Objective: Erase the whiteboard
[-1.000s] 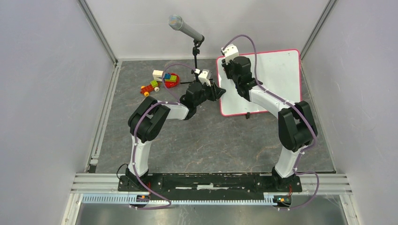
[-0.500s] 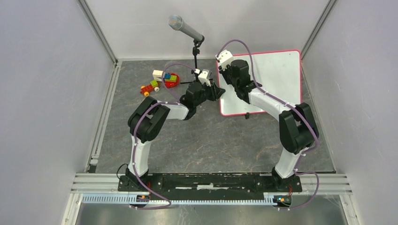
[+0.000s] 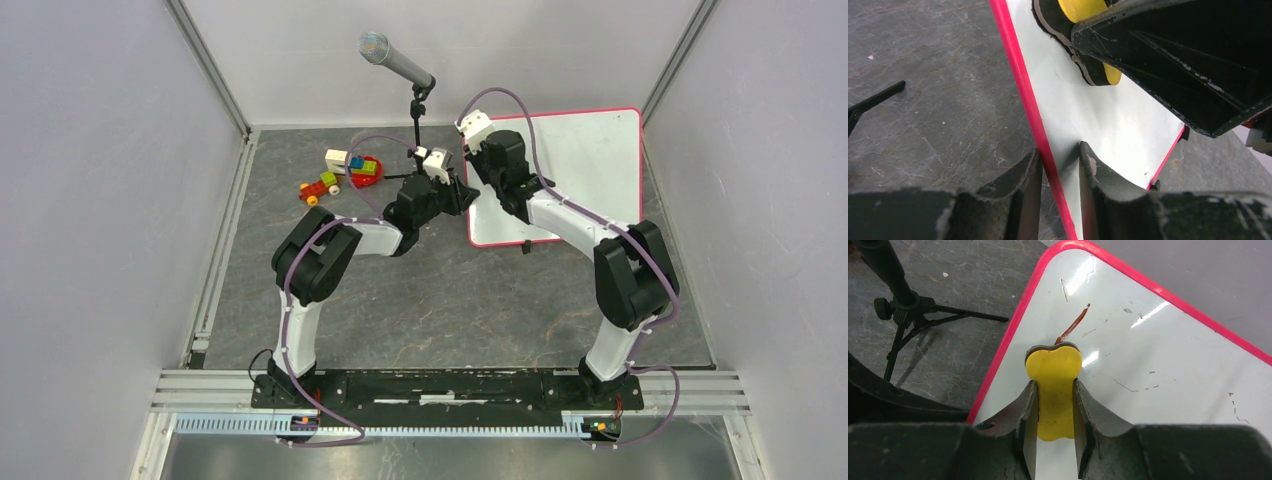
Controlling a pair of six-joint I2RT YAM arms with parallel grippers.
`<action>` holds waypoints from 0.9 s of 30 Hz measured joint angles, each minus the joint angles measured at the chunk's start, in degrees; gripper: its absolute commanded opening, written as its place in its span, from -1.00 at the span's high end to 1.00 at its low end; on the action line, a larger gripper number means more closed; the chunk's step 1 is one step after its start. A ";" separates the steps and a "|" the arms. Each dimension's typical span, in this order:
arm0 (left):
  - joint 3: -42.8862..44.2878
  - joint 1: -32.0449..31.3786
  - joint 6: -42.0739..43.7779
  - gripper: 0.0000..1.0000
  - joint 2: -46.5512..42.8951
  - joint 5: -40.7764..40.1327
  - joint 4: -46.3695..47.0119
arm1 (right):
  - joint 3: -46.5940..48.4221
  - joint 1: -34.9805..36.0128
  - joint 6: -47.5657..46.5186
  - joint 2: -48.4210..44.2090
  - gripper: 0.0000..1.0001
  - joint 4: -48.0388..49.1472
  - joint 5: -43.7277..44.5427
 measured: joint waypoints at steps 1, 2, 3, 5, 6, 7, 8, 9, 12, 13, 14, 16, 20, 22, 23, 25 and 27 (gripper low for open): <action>0.00 -0.22 0.57 0.95 -0.15 -0.48 -0.09 | 0.02 0.15 0.76 0.00 0.52 0.20 0.72; 0.00 -0.31 1.03 0.95 -0.33 -1.14 -0.35 | 0.20 0.28 1.55 0.00 0.52 0.24 1.44; 0.00 -0.74 1.60 0.95 -0.59 -1.84 -0.59 | 0.46 0.31 2.14 0.02 0.52 0.15 1.99; 0.00 -1.14 2.93 0.95 -1.11 -2.99 -0.90 | 1.84 0.44 3.96 0.44 0.52 0.04 3.96; 0.00 -1.25 3.50 0.95 -1.27 -3.39 -1.14 | 2.99 0.46 4.70 0.90 0.52 0.15 5.14; 0.00 -1.33 4.04 0.95 -1.49 -3.85 -1.49 | 4.09 0.44 5.29 1.38 0.51 0.42 6.10; 0.00 -1.40 4.50 0.95 -1.64 -4.13 -1.88 | 5.53 0.39 5.99 2.05 0.51 0.85 7.32; 0.00 -1.44 4.92 0.95 -1.79 -4.31 -2.21 | 6.23 0.39 6.43 2.47 0.51 1.09 7.89; 0.00 -1.44 6.10 0.95 -2.10 -4.59 -2.84 | 9.01 0.33 7.54 4.02 0.51 1.14 10.03; 0.00 -1.44 6.16 0.95 -2.19 -4.74 -3.02 | 10.25 0.33 7.78 4.81 0.50 0.92 10.93; 0.00 -1.44 6.16 0.95 -2.19 -4.85 -3.04 | 10.84 0.26 7.89 5.25 0.51 0.85 11.19; 0.00 -1.44 6.16 0.95 -2.19 -5.22 -3.08 | 11.63 0.00 8.39 5.88 0.51 0.74 12.72; 0.00 -1.44 6.19 0.95 -2.19 -5.79 -3.30 | 11.50 -1.46 10.51 5.90 0.51 -0.52 14.62; 0.00 -1.44 6.19 0.95 -2.19 -5.88 -3.15 | 10.47 -3.17 11.93 5.57 0.51 -0.07 14.43; 0.00 -1.44 6.19 0.95 -2.21 -5.97 -3.02 | 9.31 -4.48 12.72 5.07 0.50 0.04 14.14; 0.00 -1.44 6.19 0.95 -2.23 -6.32 -2.97 | 7.50 -6.88 13.86 4.15 0.51 -0.04 13.18; 0.00 -1.38 6.19 0.95 -2.27 -6.58 -2.93 | 6.82 -8.57 14.62 3.85 0.51 -0.02 11.47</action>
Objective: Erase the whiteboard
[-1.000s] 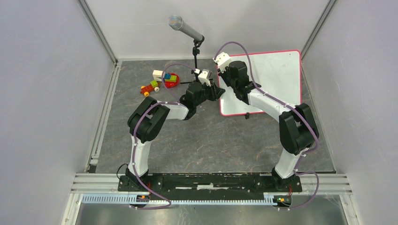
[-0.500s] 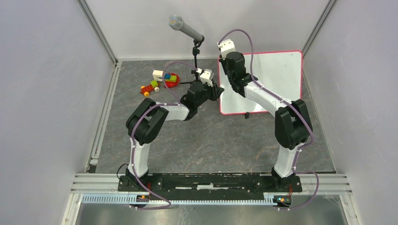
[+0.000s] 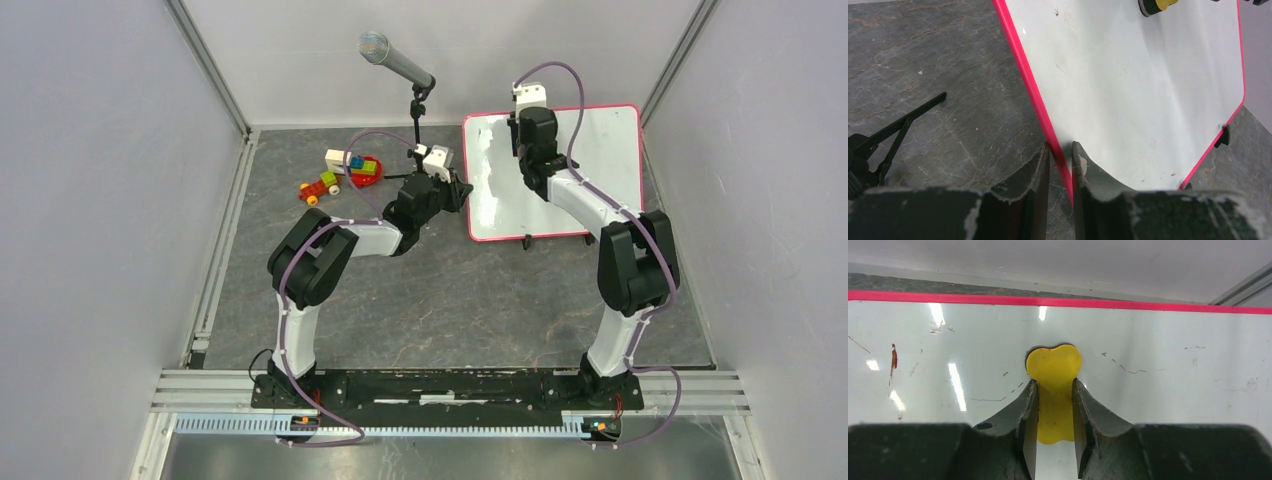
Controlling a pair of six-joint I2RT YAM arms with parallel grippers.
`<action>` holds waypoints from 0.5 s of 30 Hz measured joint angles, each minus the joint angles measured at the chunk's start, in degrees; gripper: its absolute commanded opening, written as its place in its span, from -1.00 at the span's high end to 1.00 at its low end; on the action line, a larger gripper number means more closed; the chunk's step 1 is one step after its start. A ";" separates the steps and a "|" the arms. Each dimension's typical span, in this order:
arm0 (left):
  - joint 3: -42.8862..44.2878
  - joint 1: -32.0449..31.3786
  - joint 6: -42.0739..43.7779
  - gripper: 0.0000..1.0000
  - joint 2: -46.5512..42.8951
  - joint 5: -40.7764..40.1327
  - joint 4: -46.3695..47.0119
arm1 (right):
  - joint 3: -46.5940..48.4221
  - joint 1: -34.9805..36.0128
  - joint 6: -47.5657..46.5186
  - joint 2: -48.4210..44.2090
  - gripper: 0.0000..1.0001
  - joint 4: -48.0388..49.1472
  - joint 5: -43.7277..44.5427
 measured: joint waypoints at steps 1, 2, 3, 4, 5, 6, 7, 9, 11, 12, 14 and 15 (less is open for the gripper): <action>0.00 0.02 0.02 0.95 -0.04 -0.31 0.04 | -0.07 -0.57 0.28 0.00 0.52 0.09 -1.03; 0.00 0.04 0.02 0.95 -0.09 -0.42 0.11 | -0.07 -0.74 0.26 0.00 0.52 0.20 -1.86; 0.00 0.04 0.02 0.95 -0.11 -0.52 -0.02 | -0.07 -0.59 0.15 0.00 0.52 0.17 -2.34; 0.00 0.07 0.02 0.95 -0.13 -0.63 -0.09 | -0.07 -0.20 -0.07 0.00 0.52 0.15 -2.64; 0.00 0.07 0.02 0.95 -0.13 -0.72 -0.11 | -0.07 0.55 -0.50 0.00 0.52 0.17 -2.84; 0.00 0.07 0.02 0.95 -0.13 -0.74 -0.15 | -0.07 1.49 -1.07 0.00 0.52 0.07 -3.13; 0.00 0.07 0.02 0.95 -0.13 -0.72 -0.13 | -0.07 2.49 -1.55 0.00 0.52 -0.04 -3.37; 0.00 0.04 0.02 0.91 -0.13 -0.66 -0.15 | -0.09 4.66 -2.27 0.00 0.52 0.02 -4.22; 0.00 0.15 0.00 0.66 -0.13 -0.20 -0.42 | -0.48 6.16 -2.58 -0.07 0.52 0.74 -5.09; 0.00 0.26 -0.02 0.57 -0.13 0.07 -0.44 | -1.05 6.80 -2.62 -0.28 0.52 1.40 -5.66; 0.00 0.92 -0.33 0.44 -0.13 1.38 -0.46 | -2.32 7.37 -2.69 -0.94 0.52 2.10 -6.84; 0.04 1.40 -0.59 0.35 -0.11 2.32 -0.44 | -2.62 7.34 -2.73 -1.16 0.52 2.16 -7.08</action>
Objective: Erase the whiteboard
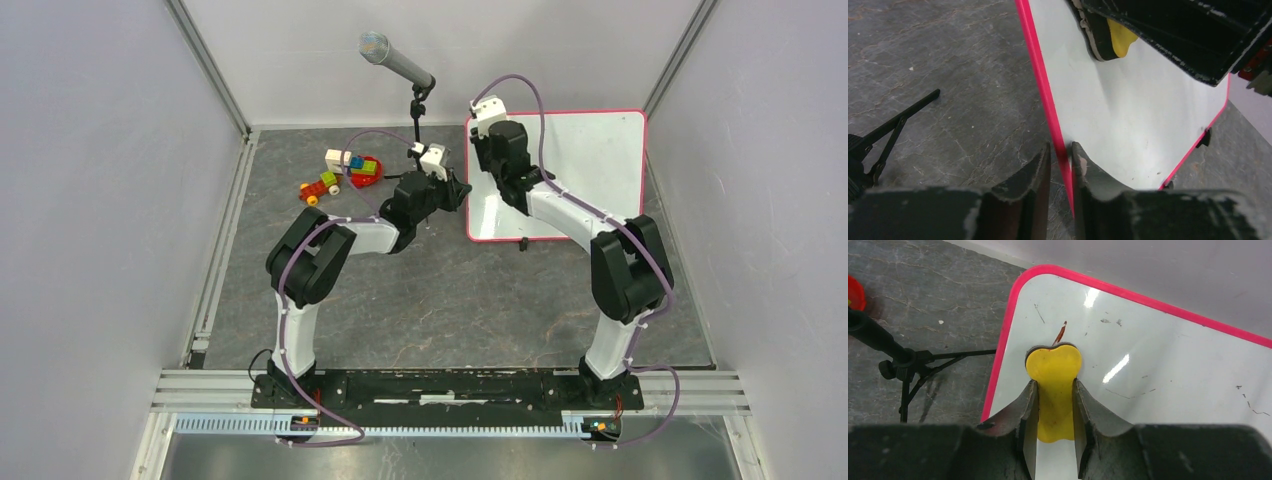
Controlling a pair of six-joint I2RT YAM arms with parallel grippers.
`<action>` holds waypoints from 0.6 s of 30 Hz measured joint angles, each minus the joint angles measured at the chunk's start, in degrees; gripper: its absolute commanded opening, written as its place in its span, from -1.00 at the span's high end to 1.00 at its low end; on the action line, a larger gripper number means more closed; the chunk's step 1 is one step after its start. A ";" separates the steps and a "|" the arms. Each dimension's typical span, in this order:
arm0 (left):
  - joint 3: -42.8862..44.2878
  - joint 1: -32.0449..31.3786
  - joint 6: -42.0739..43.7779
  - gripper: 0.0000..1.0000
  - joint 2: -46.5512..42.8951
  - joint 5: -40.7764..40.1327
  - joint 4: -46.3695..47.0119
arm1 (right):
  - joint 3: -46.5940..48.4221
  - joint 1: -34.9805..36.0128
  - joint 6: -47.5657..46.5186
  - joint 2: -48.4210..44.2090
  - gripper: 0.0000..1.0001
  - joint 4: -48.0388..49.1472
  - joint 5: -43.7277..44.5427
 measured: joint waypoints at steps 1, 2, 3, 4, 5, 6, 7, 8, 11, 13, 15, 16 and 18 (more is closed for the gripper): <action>0.04 0.42 -0.70 0.28 0.11 1.09 0.00 | -0.15 -0.09 -0.02 -0.15 0.51 0.09 -0.17; 0.11 0.81 -1.31 0.20 0.26 2.01 0.17 | -0.22 -0.22 -0.04 -0.24 0.51 0.15 -0.22; 0.28 1.22 -1.99 0.12 0.52 2.89 0.26 | -0.26 -0.37 -0.09 -0.35 0.51 0.33 -0.24; 0.66 1.77 -2.95 0.08 0.96 4.11 0.26 | -0.26 -0.44 -0.20 -0.46 0.51 0.42 -0.22; 0.98 2.12 -3.39 0.04 1.38 4.98 0.28 | -0.26 -0.50 -0.33 -0.55 0.51 0.57 -0.22; 1.46 2.43 -3.93 0.01 1.90 6.12 0.20 | -0.24 -0.57 -0.55 -0.57 0.51 0.63 -0.22; 1.99 2.58 -4.52 -0.02 2.40 7.04 0.20 | -0.13 -0.66 -0.81 -0.57 0.51 0.52 -0.13; 2.75 2.78 -5.14 -0.03 3.08 8.24 0.11 | 0.11 -0.74 -1.25 -0.57 0.51 0.28 -0.09; 5.33 2.95 -6.58 0.05 5.22 11.19 0.02 | 0.74 -0.76 -2.34 -0.57 0.50 0.15 0.28; 6.69 2.93 -7.45 0.15 6.36 12.63 -0.09 | 1.29 -0.74 -3.30 -0.57 0.51 0.24 0.39; 7.78 2.93 -8.15 0.23 7.17 13.75 -0.24 | 2.12 -0.74 -4.20 -0.48 0.50 0.15 -0.09; 8.20 2.93 -8.41 0.32 7.43 14.05 -0.42 | 2.84 -0.74 -4.59 -0.28 0.51 -0.11 -0.35; 8.31 2.89 -8.92 0.53 7.50 14.25 -0.50 | 5.14 -0.72 -5.14 0.59 0.51 -0.55 -0.85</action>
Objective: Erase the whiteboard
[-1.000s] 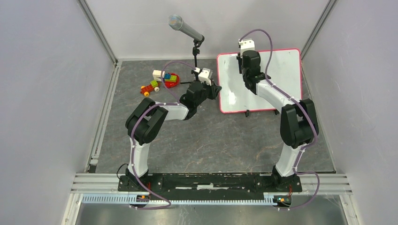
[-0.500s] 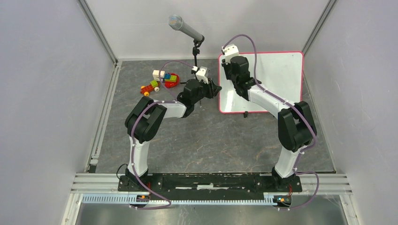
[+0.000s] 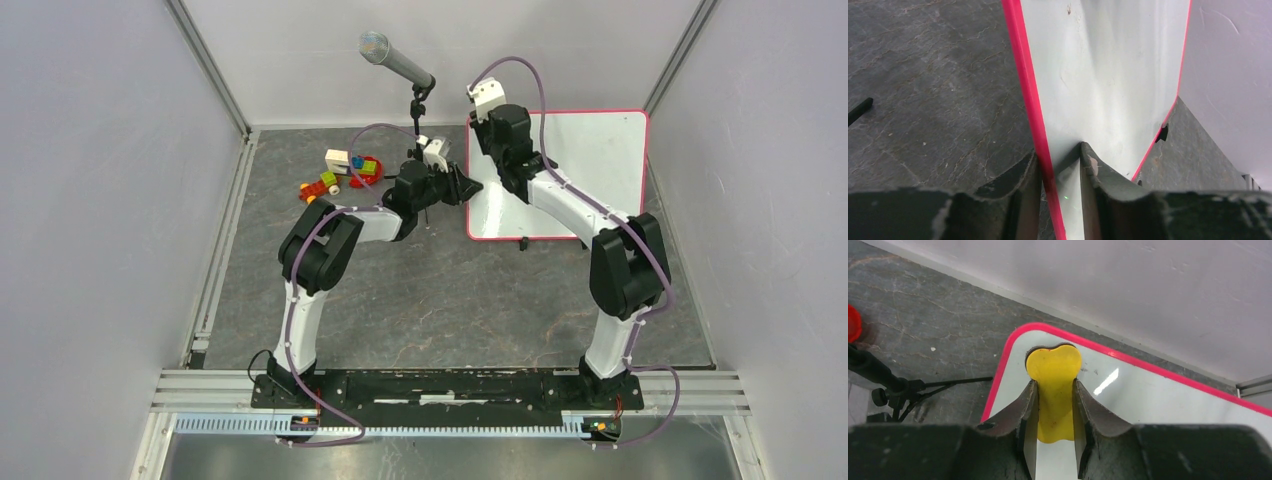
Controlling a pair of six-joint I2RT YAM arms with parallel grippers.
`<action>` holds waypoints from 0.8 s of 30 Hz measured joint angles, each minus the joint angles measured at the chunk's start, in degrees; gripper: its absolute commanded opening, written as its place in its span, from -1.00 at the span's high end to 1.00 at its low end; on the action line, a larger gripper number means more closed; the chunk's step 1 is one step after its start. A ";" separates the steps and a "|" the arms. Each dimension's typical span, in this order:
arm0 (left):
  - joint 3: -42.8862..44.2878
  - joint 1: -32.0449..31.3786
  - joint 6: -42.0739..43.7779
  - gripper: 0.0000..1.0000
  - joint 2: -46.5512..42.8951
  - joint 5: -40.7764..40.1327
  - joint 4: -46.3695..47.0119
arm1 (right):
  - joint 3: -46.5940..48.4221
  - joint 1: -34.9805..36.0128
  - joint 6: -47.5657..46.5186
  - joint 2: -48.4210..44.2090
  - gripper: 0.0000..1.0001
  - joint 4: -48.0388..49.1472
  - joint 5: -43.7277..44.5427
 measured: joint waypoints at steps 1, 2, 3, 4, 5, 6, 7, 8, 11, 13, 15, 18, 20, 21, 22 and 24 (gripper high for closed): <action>0.00 0.00 -0.33 0.64 0.00 0.28 0.04 | 1.11 0.04 -0.26 0.52 0.51 -0.26 -0.09; 0.04 -0.02 -0.44 0.73 0.00 0.31 0.20 | 2.10 0.11 -0.50 1.01 0.52 -0.57 -0.13; 0.07 -0.13 -0.44 0.81 0.00 0.11 0.09 | 2.73 0.24 -0.76 1.38 0.52 -0.79 -0.11; 0.07 -0.17 -0.44 0.86 0.00 -0.13 0.00 | 3.06 0.31 -0.92 1.64 0.52 -0.92 -0.09; 0.09 -0.22 -0.42 0.90 0.00 -0.33 -0.02 | 3.23 0.44 -1.01 1.90 0.52 -1.31 -0.04; 0.09 -0.24 -0.44 0.95 0.00 -0.50 -0.04 | 3.32 0.68 -1.16 2.16 0.52 -1.75 0.22; 0.09 -0.24 -0.42 0.95 -0.02 -0.63 -0.11 | 3.32 0.96 -1.27 2.43 0.53 -2.12 0.59; 0.07 -0.28 -0.42 0.95 -0.02 -0.79 -0.15 | 3.32 1.18 -1.33 2.62 0.53 -2.45 0.81; 0.04 -0.50 -0.39 0.95 -0.35 -1.75 -0.59 | 3.32 1.90 -1.36 3.41 0.53 -3.52 2.27; -0.07 -0.85 -0.24 0.95 -0.68 -2.78 -0.96 | 3.32 2.27 -1.33 3.69 0.53 -4.00 4.00; -0.50 -1.11 0.02 0.95 -1.09 -3.87 -1.09 | 3.32 2.38 -1.27 3.72 0.53 -4.31 6.23; -1.07 -1.64 0.50 0.95 -1.68 -5.86 -1.27 | 3.52 1.90 -0.33 3.72 0.53 -5.07 9.22; -1.31 -1.95 0.68 0.95 -2.01 -6.93 -1.42 | 3.58 1.16 0.72 3.72 0.53 -5.31 10.25; -1.42 -2.08 0.72 0.95 -2.12 -7.28 -1.53 | 3.58 0.57 1.42 3.72 0.53 -5.33 10.43; -1.42 -2.12 0.74 0.95 -2.16 -7.56 -1.66 | 3.58 0.11 1.81 3.72 0.53 -5.33 10.45; -1.42 -2.29 1.07 0.95 -2.19 -8.37 -1.66 | 3.58 -0.79 2.40 3.67 0.53 -5.20 9.75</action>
